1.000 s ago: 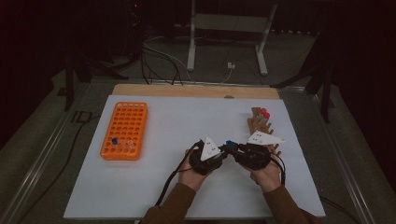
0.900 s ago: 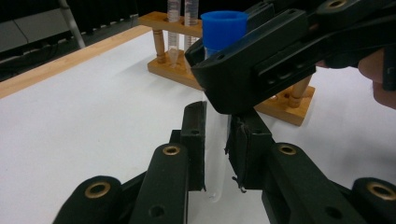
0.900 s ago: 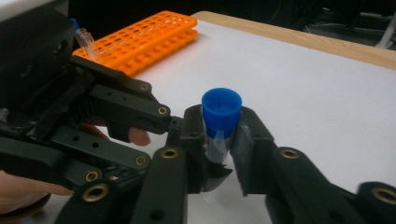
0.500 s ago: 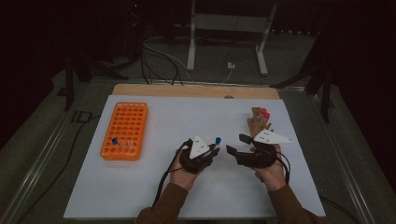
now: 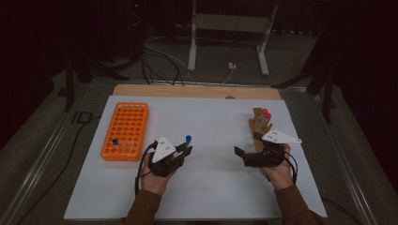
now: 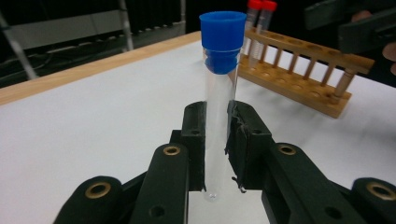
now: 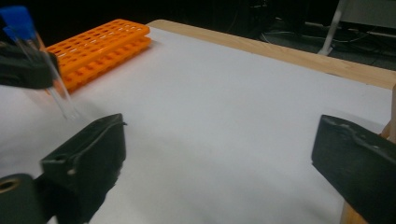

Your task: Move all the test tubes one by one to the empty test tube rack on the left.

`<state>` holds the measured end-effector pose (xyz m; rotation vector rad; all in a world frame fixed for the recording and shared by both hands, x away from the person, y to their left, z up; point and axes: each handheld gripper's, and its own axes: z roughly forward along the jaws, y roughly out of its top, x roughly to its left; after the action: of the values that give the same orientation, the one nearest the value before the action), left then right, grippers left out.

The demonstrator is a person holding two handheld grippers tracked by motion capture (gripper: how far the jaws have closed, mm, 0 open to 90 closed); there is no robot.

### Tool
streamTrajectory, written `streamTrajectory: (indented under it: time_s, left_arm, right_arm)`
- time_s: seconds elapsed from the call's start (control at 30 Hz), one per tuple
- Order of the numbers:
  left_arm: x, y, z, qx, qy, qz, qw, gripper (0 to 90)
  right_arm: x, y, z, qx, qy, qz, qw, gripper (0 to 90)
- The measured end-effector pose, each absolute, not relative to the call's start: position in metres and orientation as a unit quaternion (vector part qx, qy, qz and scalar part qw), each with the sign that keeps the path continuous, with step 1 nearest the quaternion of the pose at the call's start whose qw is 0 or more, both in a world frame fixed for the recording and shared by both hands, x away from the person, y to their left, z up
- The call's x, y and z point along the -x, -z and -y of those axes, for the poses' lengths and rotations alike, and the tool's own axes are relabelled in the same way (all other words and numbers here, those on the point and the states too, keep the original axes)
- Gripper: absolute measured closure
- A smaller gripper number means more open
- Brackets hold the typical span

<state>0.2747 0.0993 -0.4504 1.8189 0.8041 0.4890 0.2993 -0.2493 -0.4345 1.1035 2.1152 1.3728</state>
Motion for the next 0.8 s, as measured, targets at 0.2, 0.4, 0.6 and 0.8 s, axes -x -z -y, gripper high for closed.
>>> streamTrajectory:
  time_s: [0.2,0.4,0.6,0.8]
  left_arm:
    - [-0.271,0.446,-0.125,-0.748,-0.222,-0.346,0.521,77.4]
    - [-0.269,0.442,-0.152,-0.732,-0.239,-0.363,0.524,77.3]
    - [-0.266,0.438,-0.173,-0.723,-0.257,-0.374,0.522,77.3]
    - [-0.262,0.432,-0.187,-0.718,-0.269,-0.378,0.518,77.2]
  right_arm:
    - [-0.299,0.435,0.251,-0.397,-0.488,-0.752,0.199,0.0]
    - [-0.299,0.435,0.252,-0.398,-0.488,-0.749,0.206,0.0]
    - [-0.299,0.435,0.254,-0.401,-0.488,-0.747,0.206,0.0]
    - [-0.299,0.436,0.255,-0.403,-0.486,-0.748,0.206,0.0]
